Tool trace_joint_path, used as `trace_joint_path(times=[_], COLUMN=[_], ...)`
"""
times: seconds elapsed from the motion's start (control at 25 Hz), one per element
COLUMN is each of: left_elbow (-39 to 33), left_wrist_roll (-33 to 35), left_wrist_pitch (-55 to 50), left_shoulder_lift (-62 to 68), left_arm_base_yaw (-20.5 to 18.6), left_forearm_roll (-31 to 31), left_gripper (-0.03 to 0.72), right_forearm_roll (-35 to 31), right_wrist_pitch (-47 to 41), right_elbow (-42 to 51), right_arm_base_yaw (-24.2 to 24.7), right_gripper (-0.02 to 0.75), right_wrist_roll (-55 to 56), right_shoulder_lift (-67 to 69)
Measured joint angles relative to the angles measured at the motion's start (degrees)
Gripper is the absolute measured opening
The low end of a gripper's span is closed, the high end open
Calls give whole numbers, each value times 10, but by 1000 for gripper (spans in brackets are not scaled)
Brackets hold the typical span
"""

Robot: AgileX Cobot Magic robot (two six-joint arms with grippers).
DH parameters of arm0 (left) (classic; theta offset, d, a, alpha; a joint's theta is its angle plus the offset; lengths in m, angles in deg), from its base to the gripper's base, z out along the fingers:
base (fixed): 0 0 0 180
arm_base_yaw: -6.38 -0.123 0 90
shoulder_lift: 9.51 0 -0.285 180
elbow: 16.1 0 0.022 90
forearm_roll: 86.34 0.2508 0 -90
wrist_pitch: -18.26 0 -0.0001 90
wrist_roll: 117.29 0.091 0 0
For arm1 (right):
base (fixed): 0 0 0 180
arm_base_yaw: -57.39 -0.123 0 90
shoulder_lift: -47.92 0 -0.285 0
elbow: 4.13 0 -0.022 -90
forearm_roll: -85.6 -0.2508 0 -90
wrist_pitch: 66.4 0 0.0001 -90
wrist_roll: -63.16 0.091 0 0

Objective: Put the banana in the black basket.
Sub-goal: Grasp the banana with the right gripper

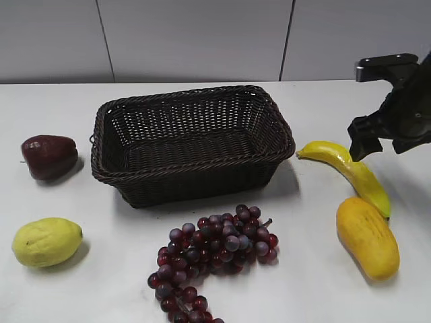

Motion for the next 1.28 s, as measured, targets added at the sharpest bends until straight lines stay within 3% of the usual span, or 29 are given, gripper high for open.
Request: trace_joint_path(times=[0.68,0.8,0.96,1.12,1.28], left_elbow=[0,0,0,0,0], left_wrist_roll=[0,0,0,0,0], left_wrist_pitch=[0,0,0,0,0], left_shoulder_lift=[0,0,0,0,0], left_arm_base_yaw=[0,0,0,0,0], left_forearm_roll=[0,0,0,0,0], left_gripper=[235,235,235,235,235], right_forearm_roll=[-23,-31,-34,-34,-28], right_wrist_pitch=[12,12,12,5,-56], right_elbow=[-50,-50,-50,-57,-107], right_arm_base_yaw=[0,0,0,0,0], right_gripper=[578,506,339,338,338], right_wrist_roll=[-7,-7,-7,-7,-7], right_shoulder_lift=[118,126,129,129,129])
